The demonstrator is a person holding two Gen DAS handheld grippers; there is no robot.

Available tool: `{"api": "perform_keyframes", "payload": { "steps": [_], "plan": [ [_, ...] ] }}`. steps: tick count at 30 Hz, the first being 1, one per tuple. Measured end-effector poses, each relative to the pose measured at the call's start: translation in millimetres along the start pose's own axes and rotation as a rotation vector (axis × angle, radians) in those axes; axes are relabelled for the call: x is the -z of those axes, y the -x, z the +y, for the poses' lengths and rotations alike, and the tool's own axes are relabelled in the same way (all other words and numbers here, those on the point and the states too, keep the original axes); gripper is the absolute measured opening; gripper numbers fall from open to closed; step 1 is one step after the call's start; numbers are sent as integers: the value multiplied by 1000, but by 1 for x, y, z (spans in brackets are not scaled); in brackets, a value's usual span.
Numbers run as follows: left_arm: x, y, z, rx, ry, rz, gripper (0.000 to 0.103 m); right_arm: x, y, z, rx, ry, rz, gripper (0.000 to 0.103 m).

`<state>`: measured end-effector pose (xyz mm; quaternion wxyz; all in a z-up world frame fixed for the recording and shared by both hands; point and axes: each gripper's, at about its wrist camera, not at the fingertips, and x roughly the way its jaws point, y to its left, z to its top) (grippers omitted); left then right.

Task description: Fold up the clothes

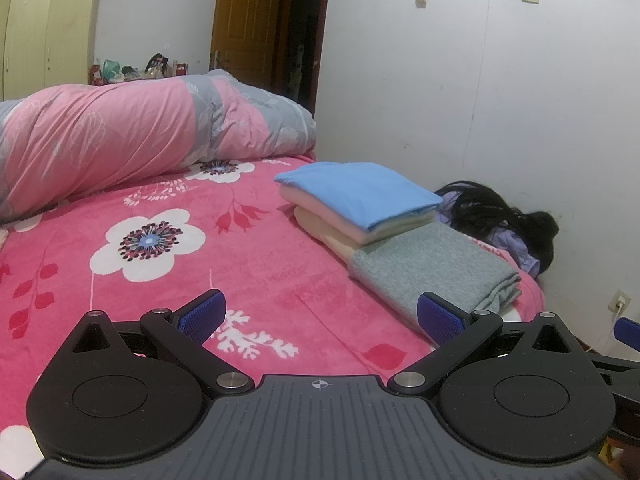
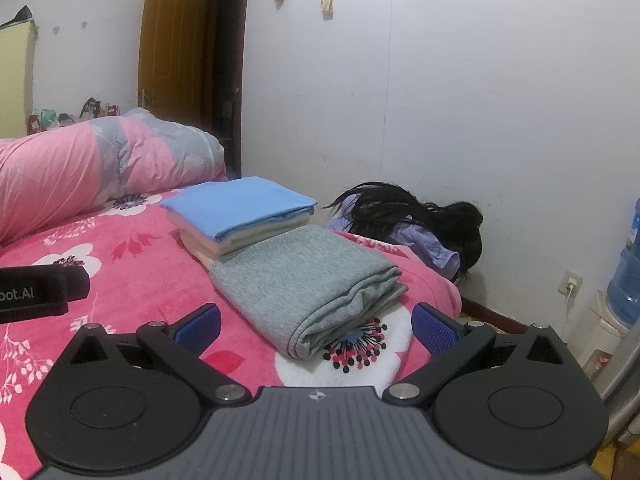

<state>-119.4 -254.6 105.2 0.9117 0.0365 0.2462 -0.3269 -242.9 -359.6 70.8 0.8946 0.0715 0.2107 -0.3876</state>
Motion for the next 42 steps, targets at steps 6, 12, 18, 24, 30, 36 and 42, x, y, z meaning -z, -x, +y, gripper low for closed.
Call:
{"api": "perform_keyframes", "payload": {
  "steps": [6, 12, 18, 24, 30, 36, 42],
  "plan": [
    [0, -1, 0, -1, 2, 1, 103, 0, 0, 0, 0, 0, 1, 103],
    [1, -1, 0, -1, 3, 3, 103, 2, 1, 1, 3, -1, 4, 103],
    [2, -1, 0, 0, 6, 5, 103, 3, 2, 1, 4, -2, 4, 103],
    [2, -1, -1, -1, 4, 2, 103, 3, 1, 1, 3, -4, 2, 103],
    [2, -1, -2, 0, 1, 3, 103, 2, -1, -1, 1, -6, 2, 103],
    [2, 0, -2, -2, 0, 2, 103, 1, -2, -3, -3, -4, 0, 103],
    [0, -1, -1, -3, 0, 3, 103, 1, -2, -2, -5, -6, 0, 103]
  ]
}}
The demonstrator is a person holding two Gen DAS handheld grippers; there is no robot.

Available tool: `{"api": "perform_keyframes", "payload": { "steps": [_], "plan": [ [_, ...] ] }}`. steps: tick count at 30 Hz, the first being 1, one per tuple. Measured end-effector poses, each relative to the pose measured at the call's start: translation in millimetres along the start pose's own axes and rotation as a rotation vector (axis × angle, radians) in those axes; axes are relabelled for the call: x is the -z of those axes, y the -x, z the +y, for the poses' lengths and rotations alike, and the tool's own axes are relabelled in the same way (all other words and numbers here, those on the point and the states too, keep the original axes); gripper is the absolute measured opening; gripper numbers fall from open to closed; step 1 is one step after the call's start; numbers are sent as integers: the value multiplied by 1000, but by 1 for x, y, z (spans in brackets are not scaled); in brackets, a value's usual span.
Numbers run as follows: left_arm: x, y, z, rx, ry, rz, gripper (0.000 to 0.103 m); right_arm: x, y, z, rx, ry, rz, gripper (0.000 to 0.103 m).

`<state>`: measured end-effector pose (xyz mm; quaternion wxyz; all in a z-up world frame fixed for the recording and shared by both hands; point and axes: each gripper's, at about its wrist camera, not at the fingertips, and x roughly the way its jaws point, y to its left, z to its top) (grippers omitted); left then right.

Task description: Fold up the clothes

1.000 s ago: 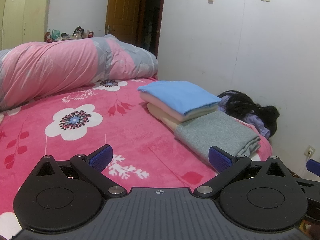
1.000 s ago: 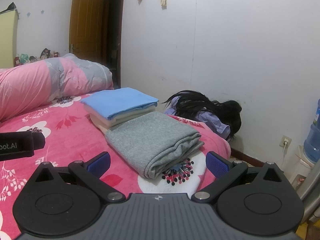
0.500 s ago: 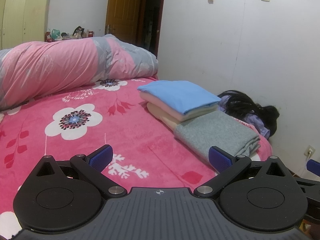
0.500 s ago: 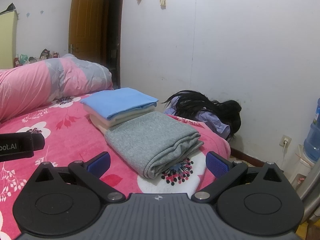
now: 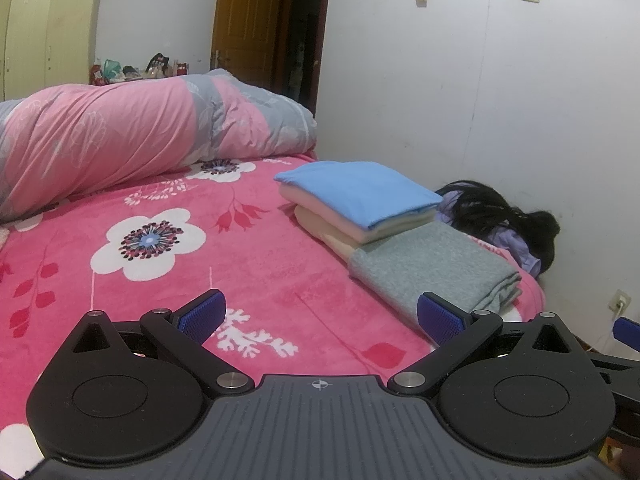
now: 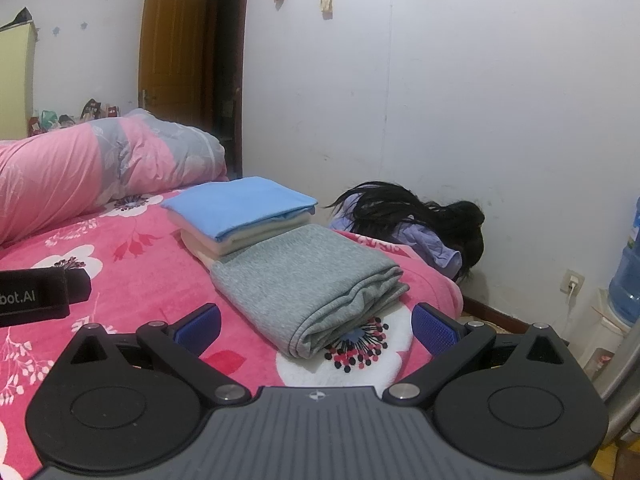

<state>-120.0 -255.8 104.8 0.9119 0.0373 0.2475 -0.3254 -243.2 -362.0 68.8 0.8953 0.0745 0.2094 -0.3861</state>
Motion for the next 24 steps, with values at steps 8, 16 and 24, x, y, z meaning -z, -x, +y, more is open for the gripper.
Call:
{"api": "perform_keyframes", "payload": {
  "steps": [8, 16, 24],
  "plan": [
    [0, 0, -1, 1, -4, -2, 103, -1, 0, 1, -1, 0, -1, 103],
    [0, -2, 0, 0, -1, 2, 103, -1, 1, 2, -2, 2, 0, 103],
    [0, 0, 1, 0, -1, 3, 103, -1, 2, 1, -3, 3, -1, 103]
  ]
}}
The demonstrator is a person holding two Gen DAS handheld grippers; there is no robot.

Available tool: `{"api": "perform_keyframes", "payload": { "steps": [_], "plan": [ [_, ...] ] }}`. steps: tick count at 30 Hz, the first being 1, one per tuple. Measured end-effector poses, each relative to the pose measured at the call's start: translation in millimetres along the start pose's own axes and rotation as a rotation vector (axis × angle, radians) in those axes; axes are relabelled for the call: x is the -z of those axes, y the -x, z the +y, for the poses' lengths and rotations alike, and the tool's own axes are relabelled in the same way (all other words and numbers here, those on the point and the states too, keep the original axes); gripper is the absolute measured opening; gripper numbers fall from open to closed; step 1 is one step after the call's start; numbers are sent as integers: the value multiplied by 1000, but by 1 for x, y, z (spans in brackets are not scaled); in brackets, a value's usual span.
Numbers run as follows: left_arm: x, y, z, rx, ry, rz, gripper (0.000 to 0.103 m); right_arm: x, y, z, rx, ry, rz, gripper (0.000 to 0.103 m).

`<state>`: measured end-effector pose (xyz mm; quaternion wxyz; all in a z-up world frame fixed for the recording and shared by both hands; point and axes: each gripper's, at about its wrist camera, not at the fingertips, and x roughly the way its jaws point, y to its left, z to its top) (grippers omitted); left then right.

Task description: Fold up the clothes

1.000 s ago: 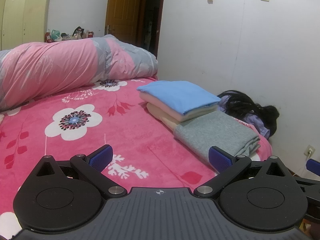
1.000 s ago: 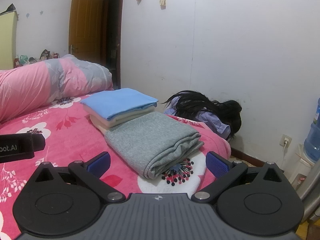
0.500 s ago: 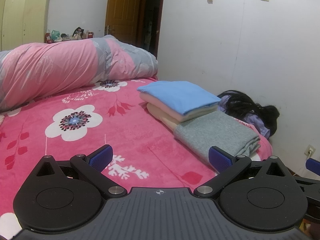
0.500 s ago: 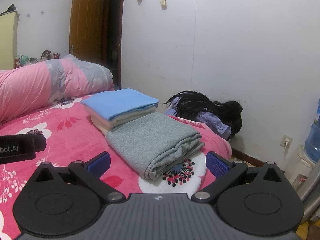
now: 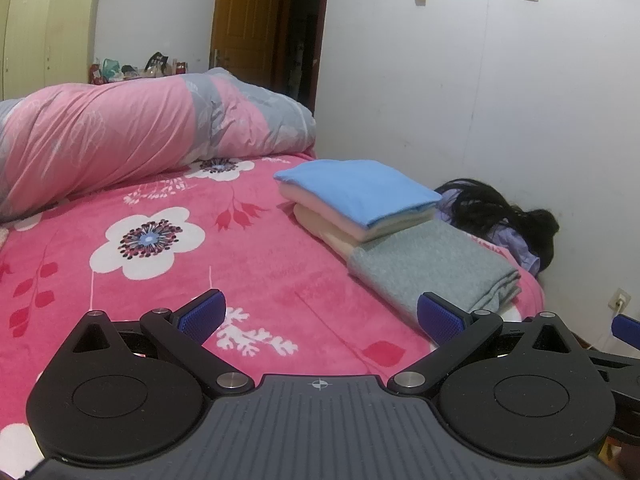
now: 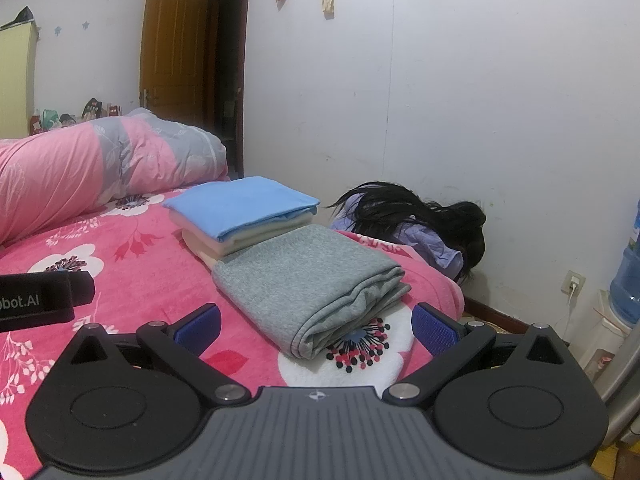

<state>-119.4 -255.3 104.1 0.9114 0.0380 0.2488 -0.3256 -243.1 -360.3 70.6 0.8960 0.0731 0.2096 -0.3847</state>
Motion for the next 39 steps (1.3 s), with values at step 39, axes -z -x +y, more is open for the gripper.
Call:
{"api": "perform_keyframes", "payload": {
  "steps": [39],
  "plan": [
    [1, 2, 1, 1, 3, 3, 103, 1, 1, 5, 6, -1, 2, 103]
  ]
}}
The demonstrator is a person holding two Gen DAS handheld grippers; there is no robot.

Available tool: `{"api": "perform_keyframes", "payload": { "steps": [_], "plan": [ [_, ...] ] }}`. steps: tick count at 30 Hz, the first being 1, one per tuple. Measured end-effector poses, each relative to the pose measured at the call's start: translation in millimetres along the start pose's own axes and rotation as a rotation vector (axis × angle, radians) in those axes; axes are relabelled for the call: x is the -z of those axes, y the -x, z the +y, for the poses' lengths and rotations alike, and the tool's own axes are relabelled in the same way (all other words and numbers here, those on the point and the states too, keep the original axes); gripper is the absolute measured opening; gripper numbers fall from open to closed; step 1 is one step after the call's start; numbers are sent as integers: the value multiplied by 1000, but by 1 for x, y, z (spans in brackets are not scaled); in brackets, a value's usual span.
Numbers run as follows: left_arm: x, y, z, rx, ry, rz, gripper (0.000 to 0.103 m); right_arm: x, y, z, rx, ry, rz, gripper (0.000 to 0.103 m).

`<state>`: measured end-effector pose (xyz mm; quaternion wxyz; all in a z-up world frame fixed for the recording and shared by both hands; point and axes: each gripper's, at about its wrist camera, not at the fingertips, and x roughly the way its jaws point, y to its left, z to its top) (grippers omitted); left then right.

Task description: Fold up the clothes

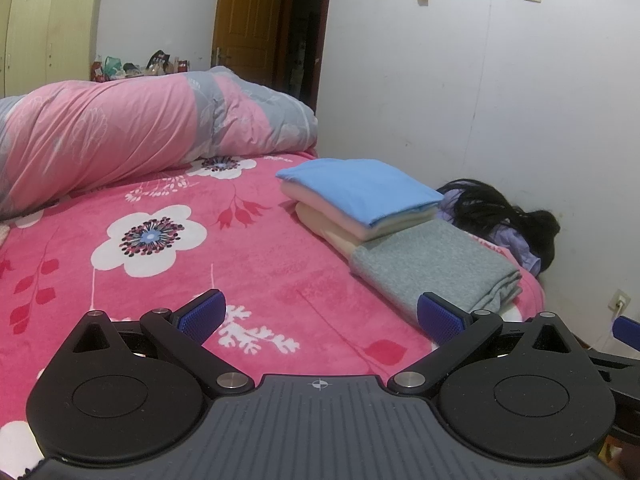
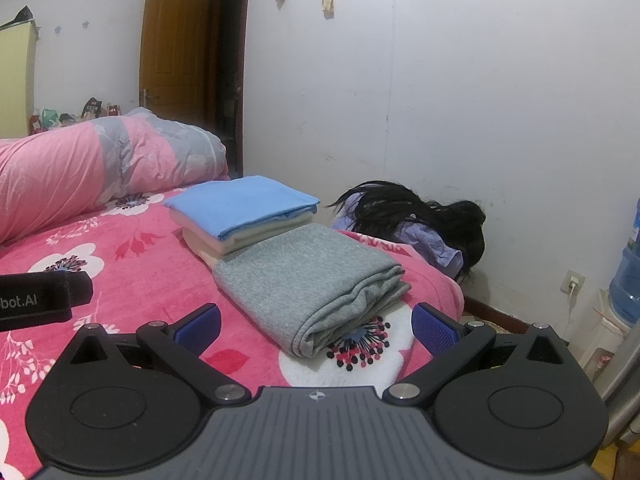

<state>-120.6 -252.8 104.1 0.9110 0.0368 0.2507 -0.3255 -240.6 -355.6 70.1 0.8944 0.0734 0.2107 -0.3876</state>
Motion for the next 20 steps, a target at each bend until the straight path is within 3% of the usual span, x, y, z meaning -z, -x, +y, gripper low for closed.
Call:
{"api": "perform_keyframes", "payload": {
  "steps": [20],
  "plan": [
    [-1, 2, 1, -9, -5, -8, 103, -3, 0, 0, -8, 0, -3, 103]
  ]
}}
